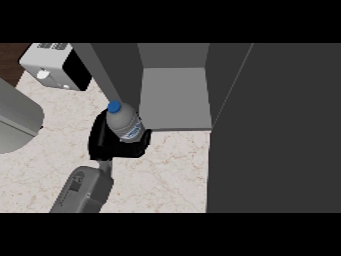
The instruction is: Pick up the bottled water, place it into the cabinet and close the cabinet
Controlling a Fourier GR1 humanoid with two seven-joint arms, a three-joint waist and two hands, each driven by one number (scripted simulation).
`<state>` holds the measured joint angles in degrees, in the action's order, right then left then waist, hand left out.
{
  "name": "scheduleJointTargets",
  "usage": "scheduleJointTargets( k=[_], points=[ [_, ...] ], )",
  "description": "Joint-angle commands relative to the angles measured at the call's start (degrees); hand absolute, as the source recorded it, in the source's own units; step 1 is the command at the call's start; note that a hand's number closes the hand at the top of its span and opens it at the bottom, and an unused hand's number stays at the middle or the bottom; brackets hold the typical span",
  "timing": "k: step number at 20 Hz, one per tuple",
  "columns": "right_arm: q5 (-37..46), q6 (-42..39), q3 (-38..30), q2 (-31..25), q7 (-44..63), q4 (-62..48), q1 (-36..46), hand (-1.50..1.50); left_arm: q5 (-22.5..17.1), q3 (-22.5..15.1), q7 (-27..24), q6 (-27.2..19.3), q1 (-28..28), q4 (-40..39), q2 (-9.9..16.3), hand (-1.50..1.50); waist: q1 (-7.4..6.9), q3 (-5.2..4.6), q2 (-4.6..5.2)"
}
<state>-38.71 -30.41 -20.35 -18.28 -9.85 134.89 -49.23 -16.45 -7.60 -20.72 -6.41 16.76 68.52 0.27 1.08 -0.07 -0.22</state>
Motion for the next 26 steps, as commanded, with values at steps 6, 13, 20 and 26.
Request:
scheduleJointTargets(
  k=[6,13,20,26],
  points=[
    [-10.17,2.09,-4.56,-3.0,4.34,7.1,-0.28,-1.5,1.09,-6.96,5.36,-17.44,11.77,-3.01,-0.27,1.5,0.34,0.01,0.23],
    [-7.49,3.51,-1.13,-0.44,5.32,8.22,1.05,-1.5,-0.98,-8.75,4.65,-22.2,19.03,-15.33,-0.27,1.5,0.79,-0.03,0.53],
    [-11.42,1.37,-3.2,-2.65,5.01,5.35,2.55,-1.5,-7.14,-10.0,2.8,-25.18,27.11,-24.94,-0.27,1.5,2.2,-0.04,0.67],
    [-6.79,0.86,0.24,1.91,4.03,6.2,0.7,-1.5,-6.25,-2.92,-0.88,-20.4,34.21,-37.25,-0.23,1.5,1.94,-0.02,0.76]
  ],
)
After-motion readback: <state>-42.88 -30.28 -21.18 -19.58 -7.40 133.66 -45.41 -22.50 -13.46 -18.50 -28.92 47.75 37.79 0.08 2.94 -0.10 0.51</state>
